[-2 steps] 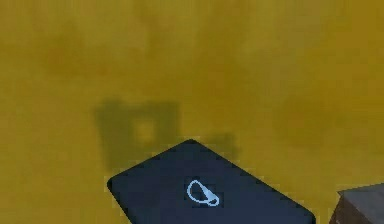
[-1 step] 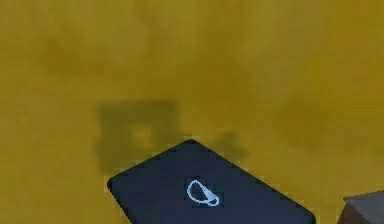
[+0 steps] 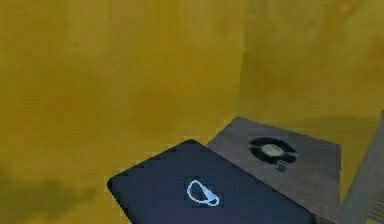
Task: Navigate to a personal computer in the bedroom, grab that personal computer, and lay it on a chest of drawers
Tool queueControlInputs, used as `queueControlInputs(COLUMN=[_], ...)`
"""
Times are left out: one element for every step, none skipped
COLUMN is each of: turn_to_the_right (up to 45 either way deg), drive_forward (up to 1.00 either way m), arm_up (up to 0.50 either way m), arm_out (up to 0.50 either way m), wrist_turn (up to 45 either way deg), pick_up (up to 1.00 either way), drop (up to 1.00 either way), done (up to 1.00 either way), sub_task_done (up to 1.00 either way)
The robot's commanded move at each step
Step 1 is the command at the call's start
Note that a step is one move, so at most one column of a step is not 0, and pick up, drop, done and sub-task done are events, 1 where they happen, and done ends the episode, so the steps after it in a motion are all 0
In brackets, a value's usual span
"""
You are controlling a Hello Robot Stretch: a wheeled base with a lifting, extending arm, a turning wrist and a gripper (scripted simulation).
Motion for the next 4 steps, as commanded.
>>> queueControlInputs(turn_to_the_right=[45.0, 15.0, 0.0, -45.0], drive_forward=[0.00, 0.00, 0.10, 0.00], arm_up=[0.00, 0.00, 0.00, 0.00], arm_out=[0.00, 0.00, 0.00, 0.00], wrist_turn=[0.0, 0.0, 0.0, 0.0], pick_up=[0.00, 0.00, 0.00, 0.00], drop=[0.00, 0.00, 0.00, 0.00], done=[0.00, 0.00, 0.00, 0.00], sub_task_done=[0.00, 0.00, 0.00, 0.00])
